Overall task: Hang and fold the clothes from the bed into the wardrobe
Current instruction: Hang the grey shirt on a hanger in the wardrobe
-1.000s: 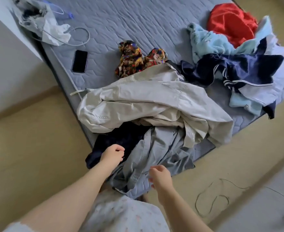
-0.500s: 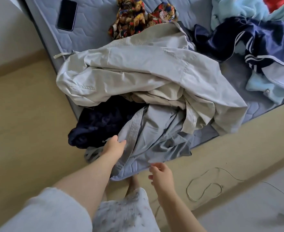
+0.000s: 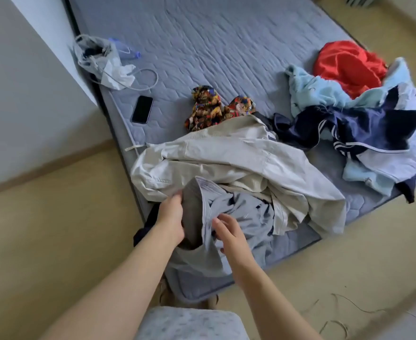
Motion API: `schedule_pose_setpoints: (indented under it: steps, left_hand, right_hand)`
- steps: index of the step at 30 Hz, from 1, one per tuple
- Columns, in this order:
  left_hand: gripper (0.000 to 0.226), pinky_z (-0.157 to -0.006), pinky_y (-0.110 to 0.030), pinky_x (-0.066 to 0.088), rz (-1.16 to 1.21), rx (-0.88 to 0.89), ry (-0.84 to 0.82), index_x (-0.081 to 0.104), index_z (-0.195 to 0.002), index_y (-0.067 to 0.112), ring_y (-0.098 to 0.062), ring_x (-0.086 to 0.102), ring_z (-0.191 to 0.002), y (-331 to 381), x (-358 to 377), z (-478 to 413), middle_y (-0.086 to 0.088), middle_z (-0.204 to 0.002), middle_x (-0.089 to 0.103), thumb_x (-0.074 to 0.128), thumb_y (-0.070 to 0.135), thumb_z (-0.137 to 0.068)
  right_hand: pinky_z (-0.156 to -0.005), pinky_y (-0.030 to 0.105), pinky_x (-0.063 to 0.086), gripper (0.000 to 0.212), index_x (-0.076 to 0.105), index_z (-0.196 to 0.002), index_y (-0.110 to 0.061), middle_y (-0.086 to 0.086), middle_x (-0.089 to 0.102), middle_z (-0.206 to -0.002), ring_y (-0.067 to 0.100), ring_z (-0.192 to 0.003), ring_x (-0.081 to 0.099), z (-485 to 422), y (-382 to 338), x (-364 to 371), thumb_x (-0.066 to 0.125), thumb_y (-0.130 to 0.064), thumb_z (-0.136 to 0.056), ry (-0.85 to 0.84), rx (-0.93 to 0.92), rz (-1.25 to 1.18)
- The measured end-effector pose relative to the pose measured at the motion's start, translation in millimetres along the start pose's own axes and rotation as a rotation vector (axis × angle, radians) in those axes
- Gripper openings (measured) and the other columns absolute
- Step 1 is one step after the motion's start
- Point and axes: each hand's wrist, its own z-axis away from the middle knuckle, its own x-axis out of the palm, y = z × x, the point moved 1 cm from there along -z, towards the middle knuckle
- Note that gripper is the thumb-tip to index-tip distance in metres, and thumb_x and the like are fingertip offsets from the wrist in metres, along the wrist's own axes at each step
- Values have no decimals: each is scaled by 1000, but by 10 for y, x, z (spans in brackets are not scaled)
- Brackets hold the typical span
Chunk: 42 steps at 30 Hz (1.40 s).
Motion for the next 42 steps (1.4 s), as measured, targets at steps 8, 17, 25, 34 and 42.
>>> schedule_pose_setpoints:
  steps: [8, 17, 25, 34, 42]
  left_hand:
    - [43, -70, -46, 48, 313, 26, -348, 64, -91, 2, -30, 63, -80, 1039, -63, 941, -16, -88, 70, 37, 35, -99]
    - [20, -66, -29, 50, 328, 542, -554, 58, -89, 18, -13, 62, -76, 1787, -223, 1720, 1, -71, 69, 41, 21, -98]
    - [12, -66, -21, 50, -182, 1199, -579, 58, -90, 25, -7, 61, -73, 1874, -301, 2173, 9, -77, 63, 60, 14, -87]
    - [20, -77, -21, 48, -289, 1592, -493, 57, -86, 30, -2, 59, -78, 2413, -99, 2817, 13, -79, 64, 63, 11, -85]
    - [17, -67, -12, 46, -187, 1860, -404, 57, -81, 25, 5, 57, -69, 3138, 202, 3515, 10, -76, 60, 61, 9, -86]
  right_hand:
    - [-68, 22, 39, 29, 42, -85, -36, -22, 44, -79, 4, -82, 49, 366, -968, 453, 68, -24, -79, 74, -529, 508]
    - [-48, 18, 25, 37, 41, -56, -20, -14, 37, -45, 1, -48, 31, 814, -2021, 574, 58, -14, -89, 309, -889, 151]
    - [-80, 46, 50, 31, 72, -65, -31, 0, 65, -72, 20, -78, 58, 1351, -2738, 693, 57, -20, -91, 134, -911, -167]
    - [-76, 41, 47, 24, 66, -66, -16, 10, 58, -76, 24, -80, 53, 2063, -3767, 852, 60, -13, -89, 48, -1154, -237]
    - [-70, 36, 44, 19, 66, -73, -13, 24, 55, -81, 21, -78, 51, 2534, -4543, 743, 59, -19, -90, 160, -1367, -267]
